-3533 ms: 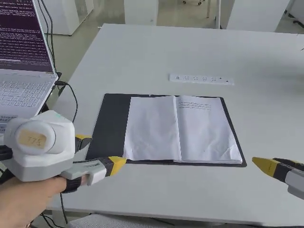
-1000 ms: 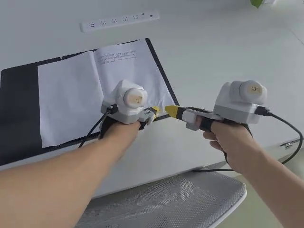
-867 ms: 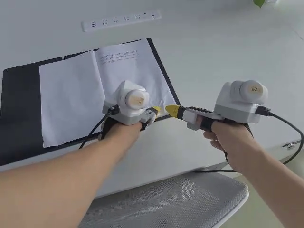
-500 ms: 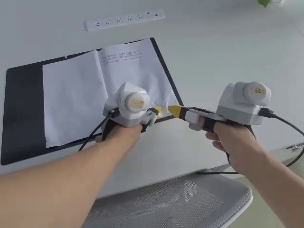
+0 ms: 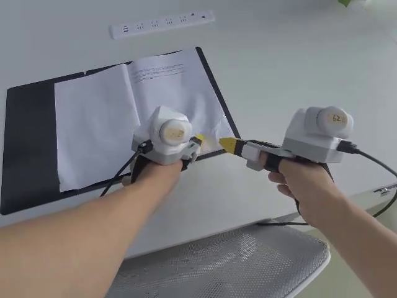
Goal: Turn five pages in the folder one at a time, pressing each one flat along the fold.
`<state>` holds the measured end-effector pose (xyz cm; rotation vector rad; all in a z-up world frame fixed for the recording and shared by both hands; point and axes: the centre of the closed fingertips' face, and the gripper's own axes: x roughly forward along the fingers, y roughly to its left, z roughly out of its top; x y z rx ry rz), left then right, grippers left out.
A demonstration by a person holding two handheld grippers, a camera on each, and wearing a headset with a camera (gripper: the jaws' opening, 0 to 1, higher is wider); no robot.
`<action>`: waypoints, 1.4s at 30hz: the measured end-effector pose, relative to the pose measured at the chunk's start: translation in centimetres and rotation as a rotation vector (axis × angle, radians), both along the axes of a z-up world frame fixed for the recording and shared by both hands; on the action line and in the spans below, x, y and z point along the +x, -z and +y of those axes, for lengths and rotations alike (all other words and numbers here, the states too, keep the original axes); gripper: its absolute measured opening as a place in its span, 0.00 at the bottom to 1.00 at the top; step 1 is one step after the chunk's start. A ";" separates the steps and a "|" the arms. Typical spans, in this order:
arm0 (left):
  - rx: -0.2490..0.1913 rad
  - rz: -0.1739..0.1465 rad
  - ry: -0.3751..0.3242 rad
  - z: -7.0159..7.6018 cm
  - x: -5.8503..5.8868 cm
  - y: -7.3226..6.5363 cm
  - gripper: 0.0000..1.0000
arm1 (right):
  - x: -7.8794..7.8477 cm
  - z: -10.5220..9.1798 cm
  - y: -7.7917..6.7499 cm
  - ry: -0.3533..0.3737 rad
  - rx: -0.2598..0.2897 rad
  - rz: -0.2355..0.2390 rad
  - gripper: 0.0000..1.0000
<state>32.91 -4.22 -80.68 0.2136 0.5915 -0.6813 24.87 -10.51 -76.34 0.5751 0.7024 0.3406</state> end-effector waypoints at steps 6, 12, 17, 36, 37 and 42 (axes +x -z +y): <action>0.018 -0.005 0.024 0.1 -0.4 -0.3 0.13 | 0.5 0.3 0.0 0.000 0.000 -0.009 0.38; 0.013 -0.002 0.011 0.2 -0.6 -0.6 0.12 | 1.7 0.9 -0.6 -0.013 -0.010 -0.049 0.37; 0.015 -0.001 0.014 0.2 -0.6 -0.5 0.12 | 2.6 1.3 0.1 -0.024 -0.019 -0.033 0.35; -0.001 0.016 -0.002 0.1 -0.4 -0.3 0.12 | 4.1 1.2 0.7 0.038 -0.016 -0.042 0.00; -0.009 0.022 -0.009 0.1 -0.4 -0.4 0.13 | 4.1 1.3 0.5 0.045 -0.005 -0.049 0.00; -0.032 0.053 -0.011 0.4 -0.9 -0.4 0.20 | 4.0 1.6 -0.2 0.052 0.015 -0.057 0.00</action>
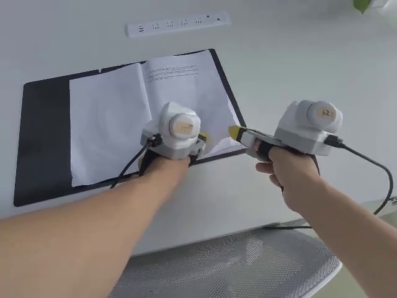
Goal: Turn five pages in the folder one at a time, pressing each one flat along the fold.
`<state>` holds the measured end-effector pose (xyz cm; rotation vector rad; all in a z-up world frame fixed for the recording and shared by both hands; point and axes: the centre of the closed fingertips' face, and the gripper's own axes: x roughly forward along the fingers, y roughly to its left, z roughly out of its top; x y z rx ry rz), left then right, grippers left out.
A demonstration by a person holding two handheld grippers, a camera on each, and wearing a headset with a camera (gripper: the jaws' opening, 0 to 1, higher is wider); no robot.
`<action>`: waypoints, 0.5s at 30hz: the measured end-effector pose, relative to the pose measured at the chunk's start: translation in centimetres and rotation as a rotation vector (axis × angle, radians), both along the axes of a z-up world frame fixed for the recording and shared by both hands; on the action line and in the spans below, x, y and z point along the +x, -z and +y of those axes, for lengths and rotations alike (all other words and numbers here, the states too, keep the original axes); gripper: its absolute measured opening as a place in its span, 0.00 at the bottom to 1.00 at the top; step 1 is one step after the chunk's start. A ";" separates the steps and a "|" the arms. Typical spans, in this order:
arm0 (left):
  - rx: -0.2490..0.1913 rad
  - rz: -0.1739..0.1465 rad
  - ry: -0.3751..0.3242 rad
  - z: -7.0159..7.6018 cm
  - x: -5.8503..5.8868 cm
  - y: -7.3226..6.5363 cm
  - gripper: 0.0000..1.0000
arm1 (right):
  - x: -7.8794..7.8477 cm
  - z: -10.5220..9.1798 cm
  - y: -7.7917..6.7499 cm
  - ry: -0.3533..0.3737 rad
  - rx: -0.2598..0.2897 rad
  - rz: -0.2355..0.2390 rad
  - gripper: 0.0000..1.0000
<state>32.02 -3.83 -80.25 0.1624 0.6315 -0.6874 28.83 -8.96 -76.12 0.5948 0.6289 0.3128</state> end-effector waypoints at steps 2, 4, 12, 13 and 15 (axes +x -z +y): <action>0.001 0.012 -0.002 0.4 -0.3 -0.1 0.22 | -0.1 0.3 -0.4 -0.008 -0.004 -0.008 0.00; 0.006 0.023 0.000 0.9 -0.7 -0.1 0.25 | -0.1 0.7 -0.9 -0.012 0.005 -0.018 0.00; -0.060 0.014 -0.054 4.4 -1.0 -3.3 0.28 | -0.5 2.6 -3.5 -0.053 0.022 -0.077 0.00; -0.064 0.013 -0.057 4.6 -1.1 -3.5 0.28 | -0.6 3.0 -3.9 -0.060 0.024 -0.084 0.00; -0.082 0.006 -0.077 5.5 -1.2 -4.7 0.28 | -0.7 3.6 -4.5 -0.070 0.023 -0.097 0.00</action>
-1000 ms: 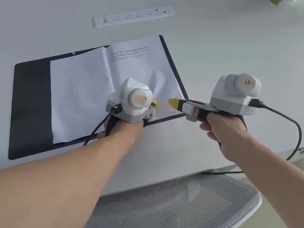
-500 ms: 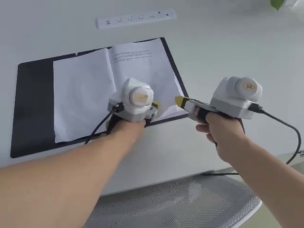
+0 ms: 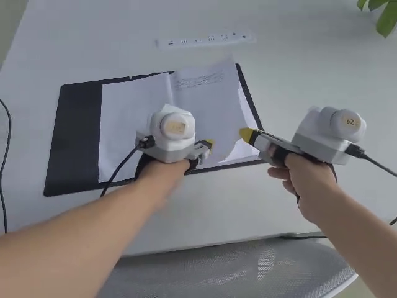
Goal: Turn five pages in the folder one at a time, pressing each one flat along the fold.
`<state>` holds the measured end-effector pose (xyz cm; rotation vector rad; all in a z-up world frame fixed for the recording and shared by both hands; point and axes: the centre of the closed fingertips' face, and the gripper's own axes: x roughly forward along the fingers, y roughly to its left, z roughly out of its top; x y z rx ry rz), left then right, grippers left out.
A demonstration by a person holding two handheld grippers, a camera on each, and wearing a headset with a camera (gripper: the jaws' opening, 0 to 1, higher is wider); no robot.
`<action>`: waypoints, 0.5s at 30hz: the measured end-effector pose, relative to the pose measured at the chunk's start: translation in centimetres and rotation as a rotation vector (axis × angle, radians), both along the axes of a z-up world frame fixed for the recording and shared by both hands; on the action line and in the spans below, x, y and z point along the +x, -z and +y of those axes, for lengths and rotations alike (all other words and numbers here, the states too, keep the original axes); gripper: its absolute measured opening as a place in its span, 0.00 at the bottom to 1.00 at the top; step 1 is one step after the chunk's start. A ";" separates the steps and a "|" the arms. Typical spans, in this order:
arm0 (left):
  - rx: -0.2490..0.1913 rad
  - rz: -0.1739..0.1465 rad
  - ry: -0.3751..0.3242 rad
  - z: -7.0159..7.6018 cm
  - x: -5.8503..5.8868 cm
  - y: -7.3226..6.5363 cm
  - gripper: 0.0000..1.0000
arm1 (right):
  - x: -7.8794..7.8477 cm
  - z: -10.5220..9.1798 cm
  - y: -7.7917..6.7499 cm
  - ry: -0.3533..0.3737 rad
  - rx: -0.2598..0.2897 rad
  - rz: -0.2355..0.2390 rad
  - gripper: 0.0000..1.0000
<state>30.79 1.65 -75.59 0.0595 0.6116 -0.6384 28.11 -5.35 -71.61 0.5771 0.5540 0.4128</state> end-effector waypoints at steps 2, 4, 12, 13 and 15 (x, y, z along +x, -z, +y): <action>-0.013 -0.001 -0.017 1.0 0.2 -0.5 0.29 | -0.1 0.7 -0.6 -0.011 0.003 -0.011 0.00; -0.020 -0.013 -0.025 1.8 -0.2 -1.4 0.28 | -0.2 1.3 -1.1 -0.020 0.005 -0.019 0.00; -0.070 -0.034 -0.076 5.4 -1.6 -4.2 0.27 | -0.3 4.7 -3.6 -0.081 0.026 -0.073 0.00; -0.074 -0.032 -0.081 5.8 -1.8 -4.4 0.27 | -0.3 5.1 -3.9 -0.089 0.030 -0.076 0.00; -0.083 -0.042 -0.092 6.9 -2.3 -4.9 0.27 | -0.2 6.2 -4.4 -0.106 0.039 -0.085 0.00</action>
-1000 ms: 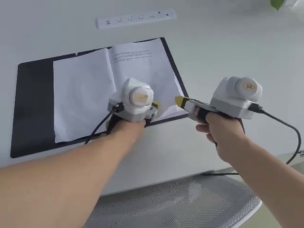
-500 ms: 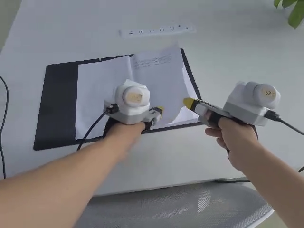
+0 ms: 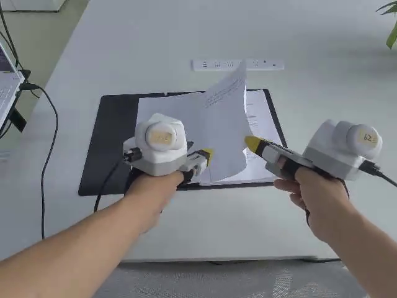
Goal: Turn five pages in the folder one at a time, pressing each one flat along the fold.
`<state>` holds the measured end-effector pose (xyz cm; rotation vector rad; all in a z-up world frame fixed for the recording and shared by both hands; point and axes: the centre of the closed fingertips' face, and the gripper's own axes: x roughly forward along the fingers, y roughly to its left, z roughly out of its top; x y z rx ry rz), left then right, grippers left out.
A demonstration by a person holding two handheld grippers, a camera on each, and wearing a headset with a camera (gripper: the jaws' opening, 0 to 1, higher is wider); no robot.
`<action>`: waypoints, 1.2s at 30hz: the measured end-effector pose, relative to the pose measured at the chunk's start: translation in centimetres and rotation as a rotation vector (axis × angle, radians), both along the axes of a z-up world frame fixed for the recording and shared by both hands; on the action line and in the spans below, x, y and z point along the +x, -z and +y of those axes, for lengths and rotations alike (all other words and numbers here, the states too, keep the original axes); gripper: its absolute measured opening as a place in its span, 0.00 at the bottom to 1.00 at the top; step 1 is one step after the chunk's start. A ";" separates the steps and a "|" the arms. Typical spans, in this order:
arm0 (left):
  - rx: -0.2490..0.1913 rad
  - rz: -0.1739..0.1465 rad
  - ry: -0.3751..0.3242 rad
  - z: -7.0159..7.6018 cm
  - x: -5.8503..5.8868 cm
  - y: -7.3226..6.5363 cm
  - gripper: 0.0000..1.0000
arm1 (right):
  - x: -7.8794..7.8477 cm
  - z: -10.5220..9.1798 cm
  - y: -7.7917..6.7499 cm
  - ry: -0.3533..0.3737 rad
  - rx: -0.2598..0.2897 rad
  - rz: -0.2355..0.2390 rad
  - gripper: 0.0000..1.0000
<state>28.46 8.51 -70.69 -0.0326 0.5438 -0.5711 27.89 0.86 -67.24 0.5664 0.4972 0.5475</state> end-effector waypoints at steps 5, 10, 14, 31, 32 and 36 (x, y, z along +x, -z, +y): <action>-0.011 0.000 -0.034 3.2 -0.9 -0.3 0.27 | 0.1 3.1 -0.8 -0.056 0.013 -0.016 0.00; -0.009 0.000 -0.076 6.7 -1.9 -0.5 0.27 | 0.3 6.6 -0.8 -0.114 0.017 -0.020 0.00; -0.010 0.003 -0.107 9.0 -2.7 -0.5 0.28 | 0.2 9.5 -0.5 -0.157 0.013 -0.014 0.00; -0.039 0.016 -0.232 16.6 -5.0 -0.3 0.26 | 1.0 17.1 4.7 -0.252 0.007 0.095 0.00; -0.044 0.020 -0.237 16.8 -5.1 -0.2 0.26 | 1.0 17.4 4.9 -0.255 0.007 0.098 0.00; -0.056 0.031 -0.258 17.8 -5.4 0.2 0.25 | 0.8 18.8 6.4 -0.282 -0.011 0.135 0.00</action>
